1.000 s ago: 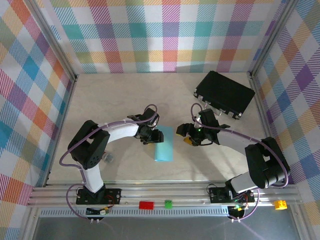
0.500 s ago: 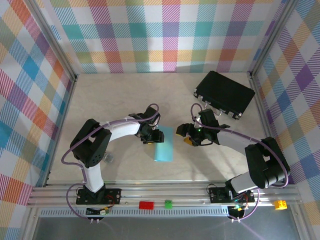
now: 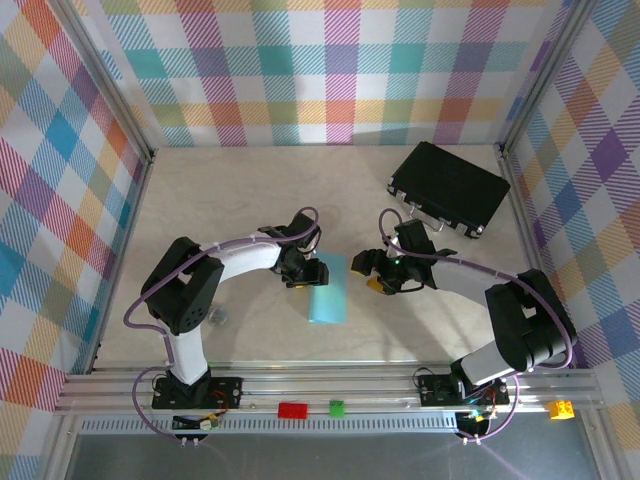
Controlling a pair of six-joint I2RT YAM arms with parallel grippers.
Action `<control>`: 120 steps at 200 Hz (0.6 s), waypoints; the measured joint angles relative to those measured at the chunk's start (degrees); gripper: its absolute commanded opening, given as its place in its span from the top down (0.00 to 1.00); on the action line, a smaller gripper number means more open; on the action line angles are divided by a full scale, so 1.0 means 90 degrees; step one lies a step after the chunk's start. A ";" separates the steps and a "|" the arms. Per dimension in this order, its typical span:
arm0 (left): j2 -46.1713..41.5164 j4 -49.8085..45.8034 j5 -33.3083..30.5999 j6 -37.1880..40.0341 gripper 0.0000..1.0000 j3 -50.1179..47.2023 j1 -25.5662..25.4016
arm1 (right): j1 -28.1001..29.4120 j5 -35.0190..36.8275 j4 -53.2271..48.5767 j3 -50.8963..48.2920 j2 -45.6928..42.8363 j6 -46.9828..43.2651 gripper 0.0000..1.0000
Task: Fold a paper plane with a square sheet of paper (pick it up from the middle)
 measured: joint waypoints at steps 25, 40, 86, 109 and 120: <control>0.0017 -0.0012 0.0000 0.0002 0.44 0.0015 0.0000 | 0.0015 0.0000 0.0002 0.0000 0.0007 0.0000 0.29; 0.0029 -0.0046 -0.0002 0.0022 0.44 0.0046 0.0000 | 0.0036 -0.0002 0.0005 0.0000 0.0007 0.0000 0.29; 0.0070 -0.0119 -0.0010 0.0022 0.44 0.0097 0.0000 | 0.0070 -0.0005 0.0007 0.0000 0.0066 0.0002 0.30; 0.0092 -0.0160 -0.0007 0.0044 0.44 0.0131 0.0000 | 0.0083 -0.0012 0.0036 0.0000 0.0080 0.0000 0.37; 0.0100 -0.0168 -0.0010 0.0066 0.44 0.0138 0.0000 | 0.0090 -0.0032 0.0063 0.0000 0.0080 -0.0007 0.40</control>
